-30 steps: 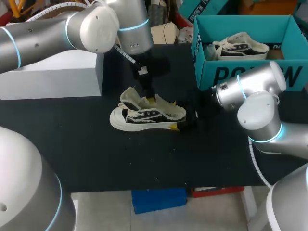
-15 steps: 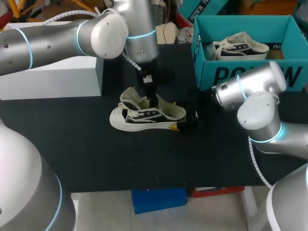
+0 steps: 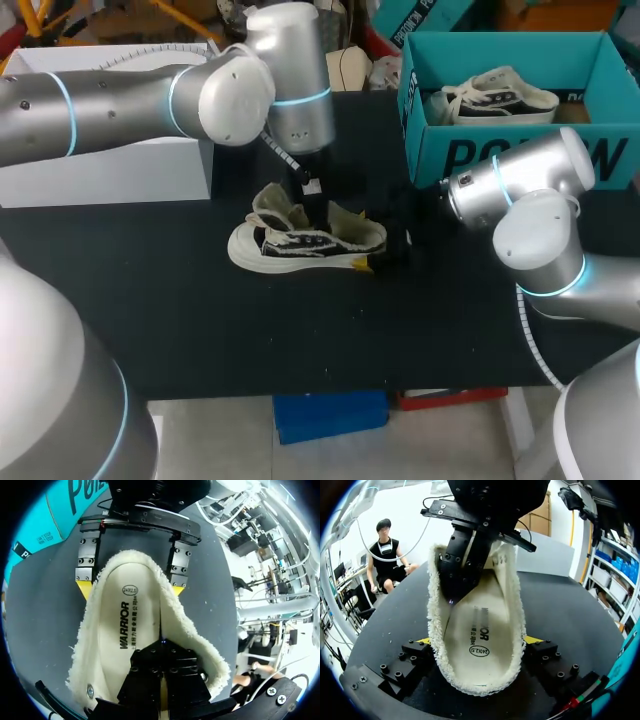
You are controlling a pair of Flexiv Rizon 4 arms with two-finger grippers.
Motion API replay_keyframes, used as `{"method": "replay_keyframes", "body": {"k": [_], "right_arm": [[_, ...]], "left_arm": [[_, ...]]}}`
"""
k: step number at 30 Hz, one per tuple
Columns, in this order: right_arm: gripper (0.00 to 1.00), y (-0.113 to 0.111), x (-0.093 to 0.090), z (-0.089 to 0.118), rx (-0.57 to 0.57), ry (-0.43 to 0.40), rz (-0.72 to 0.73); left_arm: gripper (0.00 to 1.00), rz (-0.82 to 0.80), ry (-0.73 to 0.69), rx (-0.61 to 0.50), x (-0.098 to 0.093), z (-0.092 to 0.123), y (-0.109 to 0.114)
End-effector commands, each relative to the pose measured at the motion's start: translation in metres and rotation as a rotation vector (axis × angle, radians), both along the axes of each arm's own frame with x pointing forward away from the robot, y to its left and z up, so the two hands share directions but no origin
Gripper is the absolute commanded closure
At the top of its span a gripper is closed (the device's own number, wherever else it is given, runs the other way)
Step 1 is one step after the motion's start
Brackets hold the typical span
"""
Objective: Take the shoe out of the shoebox, open the shoe tongue, remove and reinsert the insole, then place the shoe into the shoebox
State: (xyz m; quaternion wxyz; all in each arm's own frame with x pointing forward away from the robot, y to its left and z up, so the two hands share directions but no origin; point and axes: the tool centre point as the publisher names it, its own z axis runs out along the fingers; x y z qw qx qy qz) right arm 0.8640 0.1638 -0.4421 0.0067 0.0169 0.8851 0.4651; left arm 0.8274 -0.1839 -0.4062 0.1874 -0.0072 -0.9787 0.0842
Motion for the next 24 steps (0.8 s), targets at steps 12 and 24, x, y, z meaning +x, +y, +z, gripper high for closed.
{"method": "replay_keyframes", "body": {"k": [12, 24], "right_arm": [[1.00, 0.003, -0.001, -0.010, -0.002, 0.001, -0.003], [1.00, 0.003, -0.001, -0.010, -0.002, 0.001, -0.003]], "left_arm": [[1.00, 0.010, 0.035, -0.012, -0.012, -0.023, -0.008], [0.32, 0.034, -0.034, -0.003, -0.014, -0.022, -0.007]]}}
